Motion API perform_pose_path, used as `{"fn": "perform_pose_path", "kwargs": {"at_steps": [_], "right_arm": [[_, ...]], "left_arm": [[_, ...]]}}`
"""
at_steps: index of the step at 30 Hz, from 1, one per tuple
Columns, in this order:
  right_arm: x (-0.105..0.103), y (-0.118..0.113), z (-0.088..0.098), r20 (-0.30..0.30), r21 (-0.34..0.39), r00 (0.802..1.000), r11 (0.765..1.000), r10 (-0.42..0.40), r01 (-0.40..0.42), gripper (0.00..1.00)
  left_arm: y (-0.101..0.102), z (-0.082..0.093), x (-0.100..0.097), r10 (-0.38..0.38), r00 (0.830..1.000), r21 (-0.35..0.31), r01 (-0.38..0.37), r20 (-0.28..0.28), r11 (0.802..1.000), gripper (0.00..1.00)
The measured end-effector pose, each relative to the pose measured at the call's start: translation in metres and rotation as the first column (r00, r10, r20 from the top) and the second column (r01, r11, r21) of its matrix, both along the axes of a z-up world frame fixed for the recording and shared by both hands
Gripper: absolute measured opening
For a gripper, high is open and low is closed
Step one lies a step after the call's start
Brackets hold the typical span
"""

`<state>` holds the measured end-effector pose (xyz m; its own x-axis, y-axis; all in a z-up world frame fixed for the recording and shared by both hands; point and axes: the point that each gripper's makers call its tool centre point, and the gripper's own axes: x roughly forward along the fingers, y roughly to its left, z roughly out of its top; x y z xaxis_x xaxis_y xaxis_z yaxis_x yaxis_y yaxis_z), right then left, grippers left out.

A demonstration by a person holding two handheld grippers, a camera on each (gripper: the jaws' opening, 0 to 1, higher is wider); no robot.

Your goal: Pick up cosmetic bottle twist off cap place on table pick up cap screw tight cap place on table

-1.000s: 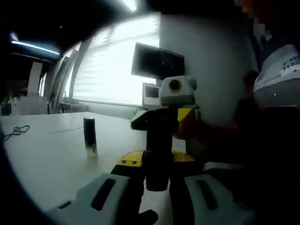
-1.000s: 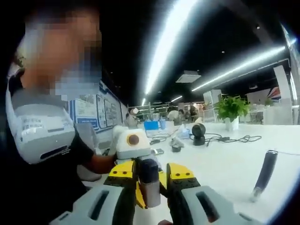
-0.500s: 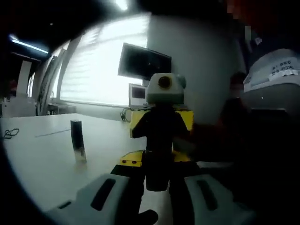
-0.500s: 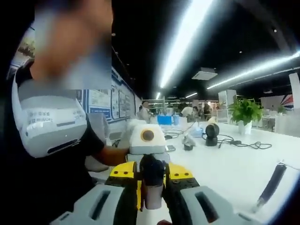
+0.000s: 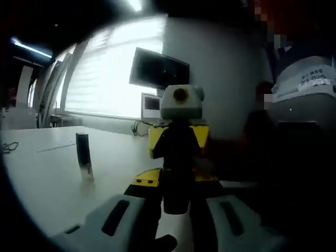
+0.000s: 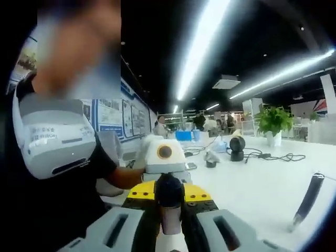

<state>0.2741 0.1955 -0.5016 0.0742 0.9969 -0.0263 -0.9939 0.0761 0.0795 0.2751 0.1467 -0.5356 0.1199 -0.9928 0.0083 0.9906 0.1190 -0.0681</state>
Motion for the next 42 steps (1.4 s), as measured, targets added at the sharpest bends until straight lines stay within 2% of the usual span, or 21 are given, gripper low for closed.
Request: {"fn": "perform_pose_path", "kwargs": {"at_steps": [7,11,16,26,35,39,42], "right_arm": [[0.006,-0.002,-0.002,-0.001,0.006,0.998,0.998,-0.055,0.055,0.11],[0.012,-0.004,-0.005,0.018,-0.007,0.994,0.994,-0.105,0.105,0.11],[0.020,-0.007,-0.004,0.037,-0.006,0.985,0.986,-0.166,0.167,0.11],[0.036,-0.009,-0.006,0.071,-0.007,0.951,0.954,-0.299,0.301,0.11],[0.047,-0.010,-0.007,0.089,0.004,0.895,0.898,-0.438,0.439,0.11],[0.053,-0.010,-0.007,0.095,0.007,0.861,0.865,-0.500,0.502,0.11],[0.057,-0.011,-0.006,0.082,0.014,0.846,0.849,-0.527,0.528,0.11]], "left_arm": [[0.000,-0.002,0.006,0.037,0.999,0.009,-0.037,0.001,0.999,0.10],[-0.001,-0.005,0.015,0.084,0.996,0.044,-0.086,0.034,0.995,0.10],[0.000,-0.005,0.023,0.135,0.989,0.050,-0.138,0.053,0.989,0.10],[0.002,-0.007,0.041,0.253,0.961,0.055,-0.260,0.110,0.964,0.10],[0.007,-0.009,0.053,0.345,0.931,0.051,-0.353,0.123,0.934,0.10],[0.009,-0.008,0.060,0.407,0.902,0.048,-0.417,0.142,0.908,0.10],[0.010,-0.006,0.063,0.432,0.889,0.044,-0.443,0.150,0.896,0.10]]}}
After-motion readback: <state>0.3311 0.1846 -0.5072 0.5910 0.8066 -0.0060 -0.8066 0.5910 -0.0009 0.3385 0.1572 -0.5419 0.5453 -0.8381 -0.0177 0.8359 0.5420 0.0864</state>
